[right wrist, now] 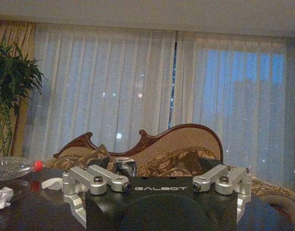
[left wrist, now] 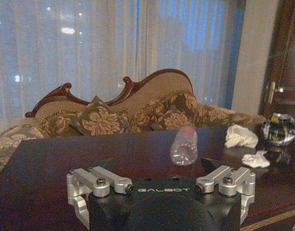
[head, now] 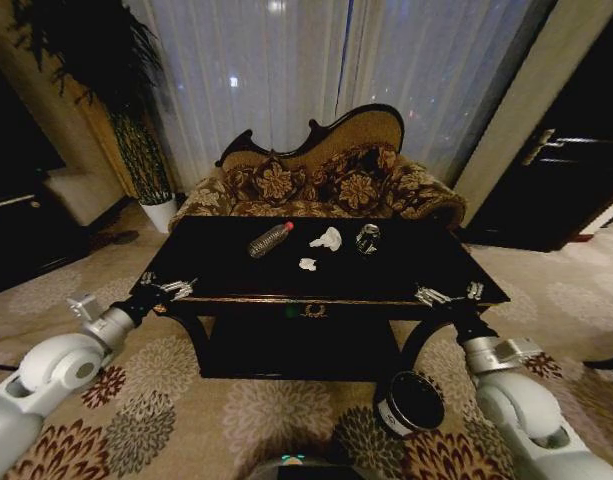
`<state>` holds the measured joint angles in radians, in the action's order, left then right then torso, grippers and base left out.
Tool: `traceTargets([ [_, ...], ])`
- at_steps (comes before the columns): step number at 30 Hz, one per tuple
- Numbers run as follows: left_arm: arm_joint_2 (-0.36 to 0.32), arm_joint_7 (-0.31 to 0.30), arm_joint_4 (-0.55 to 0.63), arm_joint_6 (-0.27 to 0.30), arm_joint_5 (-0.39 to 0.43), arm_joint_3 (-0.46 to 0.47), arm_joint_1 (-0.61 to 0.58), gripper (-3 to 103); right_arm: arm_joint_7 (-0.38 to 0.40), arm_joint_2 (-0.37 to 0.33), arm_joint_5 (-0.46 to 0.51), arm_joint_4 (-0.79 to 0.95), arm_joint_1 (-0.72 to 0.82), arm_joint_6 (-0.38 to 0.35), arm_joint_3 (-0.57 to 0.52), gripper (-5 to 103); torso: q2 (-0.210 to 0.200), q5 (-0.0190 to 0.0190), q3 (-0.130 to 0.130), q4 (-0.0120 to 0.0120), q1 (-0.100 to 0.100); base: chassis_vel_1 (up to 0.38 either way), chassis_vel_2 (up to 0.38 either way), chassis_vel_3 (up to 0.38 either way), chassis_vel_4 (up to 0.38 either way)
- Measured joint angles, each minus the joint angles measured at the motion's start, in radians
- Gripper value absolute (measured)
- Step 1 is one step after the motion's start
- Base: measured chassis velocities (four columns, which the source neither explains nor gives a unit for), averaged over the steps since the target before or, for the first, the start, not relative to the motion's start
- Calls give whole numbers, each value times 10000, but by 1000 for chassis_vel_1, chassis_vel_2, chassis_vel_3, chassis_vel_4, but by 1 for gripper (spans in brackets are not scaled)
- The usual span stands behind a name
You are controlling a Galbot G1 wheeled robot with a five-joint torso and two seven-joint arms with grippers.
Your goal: Move to the front of the table and place the trash on the table into the trash bin.
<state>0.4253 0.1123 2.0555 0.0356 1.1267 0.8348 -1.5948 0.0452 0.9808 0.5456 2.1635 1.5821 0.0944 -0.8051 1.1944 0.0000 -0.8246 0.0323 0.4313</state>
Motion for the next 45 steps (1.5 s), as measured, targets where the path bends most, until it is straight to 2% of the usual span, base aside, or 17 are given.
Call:
traceTargets([
  [5, -431, 185, -549, -331, -396, -20, 65, 100, -26, -52, -14, -103, -132, 5, 126, 100, 0, -1, 1, -1, -1, 0, 0, 0, 0],
  [12, -661, 305, -1309, -565, -498, -200, 356, 100, -52, -61, -8, -128, -164, 39, 125, 100, 0, -2, 0, -1, 0, 0, 0, 0, 0],
  [16, -788, 495, -1889, -675, -519, -750, 911, 100, -70, -36, -8, -121, -173, 44, 143, 100, 0, 0, 1, -1, -1, 0, 0, 0, 0],
  [18, -791, 605, -2049, -699, -563, -1179, 1258, 100, -79, -26, -8, -110, -176, 45, 156, 100, 0, -1, 1, -1, -1, 0, 0, 0, 0],
  [19, -680, 694, -2204, -694, -638, -2055, 2088, 100, -81, -3, -8, -91, -166, 45, 169, 100, 0, -5, 0, -2, -1, 0, 0, 0, 0],
  [20, -680, 694, -2204, -694, -638, -2055, 2088, 100, -81, -3, -8, -91, -166, 45, 169, 100, 0, -5, 0, -2, -1, 0, 0, 0, 0],
  [23, -479, 685, -2388, -495, -597, -3117, 3457, 100, -95, 22, -12, -73, -78, 47, 160, 100, 0, -1, 0, -1, 0, 0, 0, 0, 0],
  [24, -479, 685, -2388, -495, -597, -3117, 3457, 100, -95, 22, -12, -73, -78, 47, 160, 100, 0, -1, 0, -1, 0, 0, 0, 0, 0],
  [27, -400, 582, -2633, -157, -347, -4344, 5185, 100, -100, 36, -12, -48, -38, 57, 124, 100, 0, 1, 0, 2, 0, 0, 0, 0, 0],
  [29, -406, 580, -2655, -120, -325, -4533, 5408, 100, -101, 38, -10, -36, -39, 58, 122, 100, 0, 1, 0, 2, 0, 0, 0, 0, 0],
  [32, -364, 561, -2681, 47, -241, -5524, 6365, 100, -105, 61, 12, -20, -50, 59, 98, 100, 0, 2, 0, 0, 0, 0, 0, 0, 0],
  [35, -277, 542, -2668, 97, -271, -6031, 6766, 100, -113, 61, 19, -25, -44, 62, 83, 100, 0, 0, 0, -1, 0, 0, 0, 0, 0],
  [42, 98, 471, -2595, 276, -350, -7956, 8815, 100, -139, 69, 54, -37, 0, 67, 14, 100, 0, 2, 1, 3, 0, 0, 0, 0, 0],
  [45, 134, 469, -2787, 285, -318, -8322, 9178, 100, -148, 66, 68, -56, 7, 71, -16, 100, -1, 2, 0, 3, 0, 0, 0, 0, 0],
])
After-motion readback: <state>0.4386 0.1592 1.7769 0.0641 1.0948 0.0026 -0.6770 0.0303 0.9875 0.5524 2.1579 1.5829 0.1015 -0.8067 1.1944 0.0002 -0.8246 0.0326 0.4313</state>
